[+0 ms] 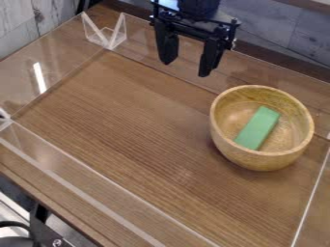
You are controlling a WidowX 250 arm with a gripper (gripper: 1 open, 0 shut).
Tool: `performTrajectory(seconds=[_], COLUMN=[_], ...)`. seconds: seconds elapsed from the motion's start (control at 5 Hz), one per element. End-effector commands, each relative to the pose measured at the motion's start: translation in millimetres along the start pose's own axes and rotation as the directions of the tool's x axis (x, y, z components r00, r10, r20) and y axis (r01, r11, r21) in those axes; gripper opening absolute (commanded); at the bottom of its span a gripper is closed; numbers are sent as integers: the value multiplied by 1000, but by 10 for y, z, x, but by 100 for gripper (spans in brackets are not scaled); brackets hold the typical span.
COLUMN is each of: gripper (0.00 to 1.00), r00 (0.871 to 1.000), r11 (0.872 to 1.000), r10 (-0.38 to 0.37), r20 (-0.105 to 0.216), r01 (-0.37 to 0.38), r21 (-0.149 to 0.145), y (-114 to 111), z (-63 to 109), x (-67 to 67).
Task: Move green stick from inside the wooden bowl to the table next to it
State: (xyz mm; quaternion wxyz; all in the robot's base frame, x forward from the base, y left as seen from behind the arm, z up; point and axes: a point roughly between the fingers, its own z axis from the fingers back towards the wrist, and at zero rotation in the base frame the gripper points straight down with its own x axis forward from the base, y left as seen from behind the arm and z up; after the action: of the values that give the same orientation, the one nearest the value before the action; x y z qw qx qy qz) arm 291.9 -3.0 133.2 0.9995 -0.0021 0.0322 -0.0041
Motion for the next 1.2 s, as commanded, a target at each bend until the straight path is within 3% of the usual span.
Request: performTrajectory(seconds=[0.0, 0.4, 1.0], gripper=[100, 100, 100], r00=[1000, 996, 988], r11=[1000, 996, 993], r10=[-15, -83, -121], r20=[-2, 37, 94], r01=[15, 84, 121], r21=[-7, -26, 4], y=[-90, -490, -856], z=[-79, -285, -607], x=[-2, 45, 205])
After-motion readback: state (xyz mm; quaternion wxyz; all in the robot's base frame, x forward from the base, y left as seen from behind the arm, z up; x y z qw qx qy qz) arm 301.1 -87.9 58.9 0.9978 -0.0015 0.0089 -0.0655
